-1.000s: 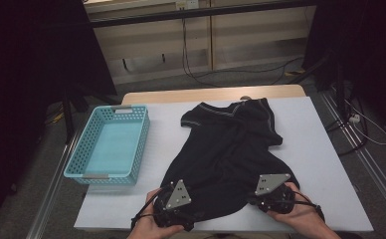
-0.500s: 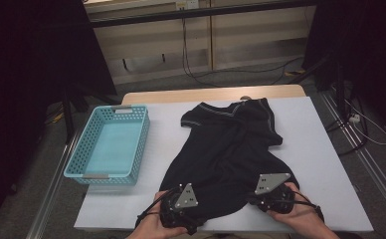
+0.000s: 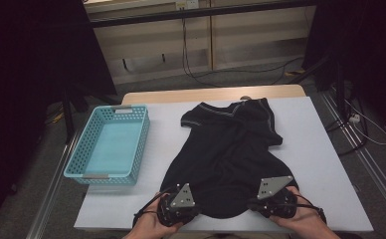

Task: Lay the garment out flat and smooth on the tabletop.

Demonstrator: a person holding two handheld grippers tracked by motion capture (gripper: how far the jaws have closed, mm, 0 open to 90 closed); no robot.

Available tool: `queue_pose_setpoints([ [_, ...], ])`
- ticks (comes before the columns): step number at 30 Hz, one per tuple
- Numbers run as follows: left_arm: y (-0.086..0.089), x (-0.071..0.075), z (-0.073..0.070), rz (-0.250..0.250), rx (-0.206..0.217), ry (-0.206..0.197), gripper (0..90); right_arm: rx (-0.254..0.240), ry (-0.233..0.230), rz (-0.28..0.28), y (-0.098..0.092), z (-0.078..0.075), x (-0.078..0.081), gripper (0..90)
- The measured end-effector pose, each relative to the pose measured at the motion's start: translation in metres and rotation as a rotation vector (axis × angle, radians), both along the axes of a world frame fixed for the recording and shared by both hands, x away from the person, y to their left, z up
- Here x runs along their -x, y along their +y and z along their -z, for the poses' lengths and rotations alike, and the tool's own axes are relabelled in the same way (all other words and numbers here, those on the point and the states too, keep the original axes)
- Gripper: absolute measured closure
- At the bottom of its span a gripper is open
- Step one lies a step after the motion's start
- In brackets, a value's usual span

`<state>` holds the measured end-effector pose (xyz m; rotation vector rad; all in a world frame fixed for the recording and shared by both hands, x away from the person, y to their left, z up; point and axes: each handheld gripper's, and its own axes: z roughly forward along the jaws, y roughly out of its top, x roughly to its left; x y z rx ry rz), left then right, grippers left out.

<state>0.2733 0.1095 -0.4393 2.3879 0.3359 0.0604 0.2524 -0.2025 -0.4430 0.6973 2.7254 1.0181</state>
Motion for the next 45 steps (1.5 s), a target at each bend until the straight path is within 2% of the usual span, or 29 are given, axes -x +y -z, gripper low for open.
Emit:
queue_pose_setpoints([
  [2,-0.001,0.004,0.001,0.017,-0.013,0.007,84.9,-0.001,0.003,-0.018,-0.002,-0.001,0.006,82.0],
  [5,-0.001,0.01,-0.002,0.054,-0.005,0.029,84.9,-0.004,0.001,-0.026,-0.003,-0.002,0.015,82.1],
  [7,0.003,0.016,-0.003,0.044,-0.009,0.036,84.9,-0.004,0.001,-0.036,-0.003,-0.003,0.019,82.0],
  [8,0.007,0.019,-0.004,0.032,0.004,0.051,84.8,-0.009,0.007,-0.039,-0.002,-0.004,0.022,82.0],
  [11,0.016,0.025,-0.009,0.01,0.015,0.056,84.6,-0.007,0.024,-0.066,0.002,-0.003,0.031,81.7],
  [12,0.019,0.028,-0.009,0.009,0.041,0.09,84.6,-0.007,0.025,-0.074,0.004,-0.003,0.035,81.5],
  [13,0.02,0.031,-0.009,0.009,0.027,0.09,84.6,-0.005,0.026,-0.083,0.006,-0.003,0.038,81.0],
  [15,0.021,0.034,-0.007,0.018,0.014,0.075,83.2,-0.013,0.028,-0.089,0.008,-0.004,0.042,75.9],
  [16,0.022,0.032,-0.008,0.018,0.022,0.083,80.1,-0.021,0.032,-0.09,0.008,-0.005,0.042,71.9],
  [17,0.023,0.03,-0.009,0.002,0.048,0.106,73.2,-0.035,0.035,-0.088,0.007,-0.006,0.041,67.6],
  [18,0.024,0.028,-0.011,-0.018,0.065,0.106,63.0,-0.053,0.039,-0.08,0.005,-0.008,0.04,62.3],
  [20,0.029,0.023,-0.017,-0.034,0.091,0.073,58.0,-0.09,0.04,-0.057,0.001,-0.011,0.039,53.8],
  [22,0.034,0.017,-0.025,-0.074,0.108,0.041,49.4,-0.121,0.022,-0.043,-0.002,-0.015,0.037,50.1],
  [24,0.038,0.009,-0.029,-0.117,0.107,0.009,47.5,-0.134,-0.002,-0.02,-0.004,-0.019,0.034,47.4],
  [26,0.042,-0.001,-0.031,-0.138,0.119,0.009,43.4,-0.149,-0.01,-0.001,-0.007,-0.021,0.029,45.5],
  [28,0.045,-0.009,-0.032,-0.169,0.108,-0.02,43.7,-0.157,-0.02,0.039,-0.011,-0.022,0.023,45.3],
  [30,0.049,-0.019,-0.029,-0.196,0.11,-0.018,43.4,-0.173,-0.023,0.067,-0.017,-0.024,0.016,45.1],
  [33,0.055,-0.032,-0.026,-0.225,0.087,-0.028,42.1,-0.19,-0.043,0.102,-0.026,-0.028,0.011,44.4],
  [35,0.056,-0.038,-0.025,-0.249,0.085,-0.027,41.9,-0.185,-0.055,0.133,-0.032,-0.03,0.008,44.6],
  [37,0.053,-0.042,-0.023,-0.256,0.072,-0.032,43.9,-0.16,-0.069,0.17,-0.038,-0.029,0.003,46.3],
  [39,0.05,-0.046,-0.02,-0.229,0.061,-0.041,50.5,-0.121,-0.081,0.211,-0.045,-0.026,-0.005,49.2],
  [40,0.049,-0.047,-0.018,-0.241,0.065,-0.05,54.0,-0.091,-0.085,0.23,-0.049,-0.025,-0.01,49.7],
  [42,0.05,-0.051,-0.018,-0.26,0.055,-0.057,54.8,-0.05,-0.108,0.254,-0.057,-0.024,-0.02,54.0],
  [44,0.054,-0.054,-0.018,-0.287,0.068,-0.046,54.4,-0.045,-0.118,0.296,-0.067,-0.024,-0.03,58.8],
  [45,0.056,-0.056,-0.018,-0.292,0.055,-0.045,53.2,-0.045,-0.127,0.312,-0.072,-0.025,-0.034,61.6],
])
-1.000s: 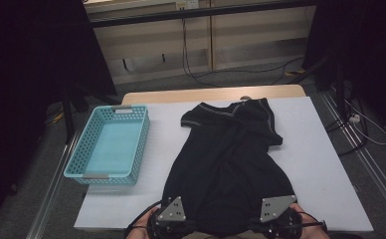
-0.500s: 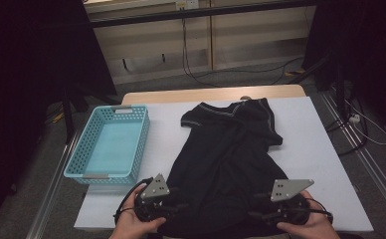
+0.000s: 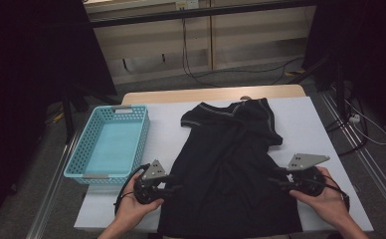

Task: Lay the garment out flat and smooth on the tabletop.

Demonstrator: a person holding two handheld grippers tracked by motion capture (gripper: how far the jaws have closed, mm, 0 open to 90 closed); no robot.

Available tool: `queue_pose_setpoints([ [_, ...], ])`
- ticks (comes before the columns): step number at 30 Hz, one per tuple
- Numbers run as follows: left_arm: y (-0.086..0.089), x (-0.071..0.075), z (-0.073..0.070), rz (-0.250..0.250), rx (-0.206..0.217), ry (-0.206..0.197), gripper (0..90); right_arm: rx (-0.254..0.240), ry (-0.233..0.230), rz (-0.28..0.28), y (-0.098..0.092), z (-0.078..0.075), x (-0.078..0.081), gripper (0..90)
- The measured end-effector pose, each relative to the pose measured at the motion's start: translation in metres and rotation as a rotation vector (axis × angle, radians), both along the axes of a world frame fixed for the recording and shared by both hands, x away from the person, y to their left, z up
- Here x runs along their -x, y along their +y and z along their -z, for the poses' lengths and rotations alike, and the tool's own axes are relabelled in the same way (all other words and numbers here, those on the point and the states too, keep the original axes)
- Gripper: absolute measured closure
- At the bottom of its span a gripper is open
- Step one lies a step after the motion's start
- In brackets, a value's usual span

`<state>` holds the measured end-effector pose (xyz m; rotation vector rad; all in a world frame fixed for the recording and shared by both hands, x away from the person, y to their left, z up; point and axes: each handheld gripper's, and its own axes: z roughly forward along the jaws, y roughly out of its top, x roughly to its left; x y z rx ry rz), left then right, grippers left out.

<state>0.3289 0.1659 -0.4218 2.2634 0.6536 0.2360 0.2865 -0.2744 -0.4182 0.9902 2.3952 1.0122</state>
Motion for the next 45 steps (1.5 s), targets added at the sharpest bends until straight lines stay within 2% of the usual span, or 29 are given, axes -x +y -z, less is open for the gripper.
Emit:
queue_pose_setpoints([
  [4,0.003,-0.007,0.003,-0.018,-0.016,0.001,47.9,0.017,-0.023,0.096,-0.015,0.001,-0.013,68.4],
  [7,0.001,-0.016,0.004,-0.053,0.003,-0.005,48.4,0.021,-0.026,0.154,-0.022,0.005,-0.021,69.9],
  [8,0.0,-0.02,0.004,-0.054,-0.005,-0.004,48.9,0.029,-0.025,0.165,-0.022,0.007,-0.023,69.9],
  [11,-0.005,-0.026,0.008,-0.056,-0.024,0.007,50.3,0.027,0.004,0.151,-0.018,0.014,-0.026,64.5],
  [14,-0.007,-0.027,0.011,-0.052,-0.045,0.003,48.0,0.023,0.021,0.12,-0.009,0.016,-0.024,54.0],
  [15,-0.008,-0.028,0.012,-0.048,-0.047,0.014,46.6,0.03,0.016,0.11,-0.006,0.016,-0.023,52.7],
  [17,-0.008,-0.031,0.013,-0.05,-0.051,0.018,45.3,0.013,0.028,0.086,-0.001,0.017,-0.022,49.0],
  [20,-0.012,-0.034,0.016,-0.053,-0.057,0.016,44.7,0.07,0.039,0.078,0.006,0.023,-0.024,47.2],
  [23,-0.016,-0.035,0.02,-0.05,-0.079,0.016,43.3,0.092,0.041,0.1,0.008,0.026,-0.029,44.2],
  [25,-0.015,-0.035,0.022,-0.051,-0.09,0.014,42.3,0.08,0.06,0.1,0.007,0.031,-0.032,44.6],
  [26,-0.015,-0.035,0.023,-0.057,-0.088,0.021,41.3,0.067,0.073,0.101,0.006,0.031,-0.033,45.3],
  [29,-0.013,-0.038,0.025,-0.059,-0.068,0.057,42.3,0.011,0.117,0.077,0.002,0.032,-0.033,61.9],
  [30,-0.012,-0.039,0.026,-0.063,-0.057,0.068,42.3,0.017,0.114,0.063,0.004,0.031,-0.032,68.6],
  [32,-0.012,-0.038,0.025,-0.062,-0.065,0.065,42.3,0.027,0.114,0.046,0.008,0.03,-0.029,77.8],
  [36,-0.012,-0.036,0.025,-0.065,-0.062,0.073,40.8,0.073,0.091,0.023,0.01,0.026,-0.022,83.7],
  [38,-0.01,-0.035,0.025,-0.052,-0.033,0.095,38.6,0.084,0.093,0.026,0.005,0.025,-0.016,84.5],
  [41,-0.011,-0.033,0.026,-0.048,-0.024,0.092,38.6,0.099,0.087,0.047,-0.005,0.023,-0.006,85.0],
  [42,-0.011,-0.031,0.026,-0.041,-0.02,0.092,41.6,0.1,0.09,0.053,-0.009,0.023,-0.003,85.0],
  [43,-0.012,-0.029,0.025,-0.02,-0.006,0.105,49.4,0.1,0.092,0.059,-0.012,0.024,-0.001,85.1],
  [45,-0.013,-0.024,0.025,0.034,0.016,0.135,75.7,0.099,0.095,0.067,-0.016,0.023,0.002,85.2],
])
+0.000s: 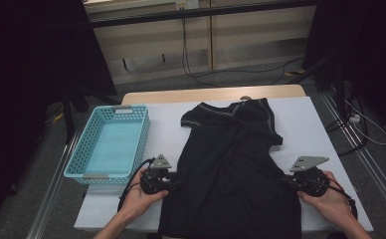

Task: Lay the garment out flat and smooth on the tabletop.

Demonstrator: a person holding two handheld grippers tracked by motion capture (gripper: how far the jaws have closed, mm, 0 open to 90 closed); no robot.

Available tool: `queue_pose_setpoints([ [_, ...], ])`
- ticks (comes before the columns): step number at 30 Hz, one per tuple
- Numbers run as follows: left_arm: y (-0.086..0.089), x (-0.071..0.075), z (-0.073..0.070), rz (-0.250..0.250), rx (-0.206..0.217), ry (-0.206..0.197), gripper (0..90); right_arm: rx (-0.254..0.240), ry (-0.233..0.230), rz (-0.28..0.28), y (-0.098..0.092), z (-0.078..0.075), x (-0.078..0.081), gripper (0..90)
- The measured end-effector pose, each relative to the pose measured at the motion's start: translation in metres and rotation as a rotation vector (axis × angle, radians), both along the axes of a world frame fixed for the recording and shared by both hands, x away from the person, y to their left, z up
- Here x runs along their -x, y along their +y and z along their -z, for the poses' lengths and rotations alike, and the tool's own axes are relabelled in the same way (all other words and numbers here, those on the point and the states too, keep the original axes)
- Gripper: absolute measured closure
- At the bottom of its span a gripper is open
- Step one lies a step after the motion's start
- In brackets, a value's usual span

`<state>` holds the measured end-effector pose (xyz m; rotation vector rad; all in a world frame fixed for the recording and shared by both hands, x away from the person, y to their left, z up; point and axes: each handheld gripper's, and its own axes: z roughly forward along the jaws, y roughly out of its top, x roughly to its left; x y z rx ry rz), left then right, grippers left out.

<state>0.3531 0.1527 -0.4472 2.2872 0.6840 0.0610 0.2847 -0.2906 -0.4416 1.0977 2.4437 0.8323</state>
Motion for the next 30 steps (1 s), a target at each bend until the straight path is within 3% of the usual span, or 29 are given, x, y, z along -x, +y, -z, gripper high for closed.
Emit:
queue_pose_setpoints([
  [3,0.001,0.01,-0.003,0.009,-0.035,-0.027,83.5,0.005,-0.002,0.001,-0.001,0.0,0.003,85.3],
  [9,0.025,0.025,-0.008,0.004,-0.068,-0.005,84.6,0.007,-0.019,-0.017,-0.003,-0.003,0.015,85.5],
  [15,0.059,0.048,-0.011,-0.029,-0.043,0.014,84.6,-0.003,-0.036,-0.025,-0.007,-0.008,0.036,85.4],
  [18,0.066,0.058,-0.014,-0.027,-0.028,0.021,84.6,-0.011,-0.042,-0.02,-0.011,-0.01,0.046,85.4],
  [21,0.065,0.063,-0.018,-0.036,-0.02,-0.002,83.5,-0.017,-0.049,-0.012,-0.013,-0.011,0.049,83.1],
  [25,0.058,0.058,-0.024,-0.054,0.01,-0.031,65.2,-0.02,-0.058,-0.009,-0.012,-0.012,0.044,68.7],
  [28,0.046,0.052,-0.029,-0.076,0.015,-0.081,53.0,-0.038,-0.086,-0.004,-0.01,-0.017,0.039,55.8],
  [30,0.037,0.048,-0.034,-0.08,0.013,-0.124,46.3,-0.054,-0.101,-0.002,-0.008,-0.021,0.035,52.6],
])
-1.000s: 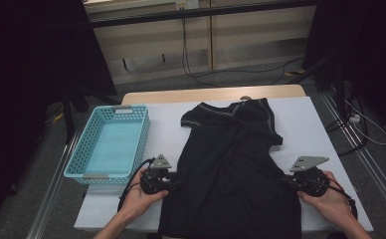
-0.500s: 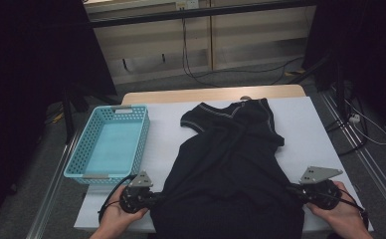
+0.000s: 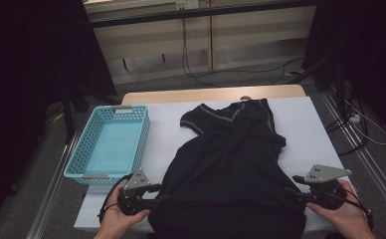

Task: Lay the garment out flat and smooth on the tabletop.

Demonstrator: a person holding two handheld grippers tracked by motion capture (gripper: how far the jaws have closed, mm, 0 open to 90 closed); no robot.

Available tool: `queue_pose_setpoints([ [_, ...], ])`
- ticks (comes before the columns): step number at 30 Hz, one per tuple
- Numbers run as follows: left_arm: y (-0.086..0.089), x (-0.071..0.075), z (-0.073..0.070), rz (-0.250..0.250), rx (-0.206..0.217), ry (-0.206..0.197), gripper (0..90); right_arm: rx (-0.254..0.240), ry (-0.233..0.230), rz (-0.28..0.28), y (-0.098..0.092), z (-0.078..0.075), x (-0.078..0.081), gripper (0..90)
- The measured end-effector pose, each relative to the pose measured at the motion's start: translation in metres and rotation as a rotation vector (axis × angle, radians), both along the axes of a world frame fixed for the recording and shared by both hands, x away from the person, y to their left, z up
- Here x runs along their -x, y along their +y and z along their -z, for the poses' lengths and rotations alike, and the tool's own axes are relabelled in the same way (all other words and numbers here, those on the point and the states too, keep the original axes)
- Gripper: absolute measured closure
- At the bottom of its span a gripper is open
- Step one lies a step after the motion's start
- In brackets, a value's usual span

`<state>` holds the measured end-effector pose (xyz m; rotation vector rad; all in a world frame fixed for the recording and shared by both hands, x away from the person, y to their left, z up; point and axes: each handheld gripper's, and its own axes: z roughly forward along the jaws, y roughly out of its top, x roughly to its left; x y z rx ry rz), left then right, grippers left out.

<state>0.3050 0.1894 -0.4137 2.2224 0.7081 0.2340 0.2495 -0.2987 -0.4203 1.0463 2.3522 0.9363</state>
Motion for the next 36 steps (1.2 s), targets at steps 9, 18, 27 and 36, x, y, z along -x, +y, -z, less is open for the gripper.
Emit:
queue_pose_setpoints([
  [9,-0.051,-0.01,0.009,0.095,-0.03,0.025,34.6,-0.06,0.018,-0.102,0.036,-0.002,-0.021,45.2],
  [18,-0.059,-0.009,0.019,0.137,-0.044,0.051,33.0,-0.058,0.103,-0.235,0.094,0.013,-0.035,40.7],
  [27,-0.075,-0.015,0.033,0.16,-0.078,0.053,31.4,-0.021,0.129,-0.238,0.106,0.029,-0.04,39.7],
  [36,-0.082,-0.024,0.032,0.186,-0.097,0.045,44.7,-0.007,0.158,-0.234,0.106,0.026,-0.043,58.7],
])
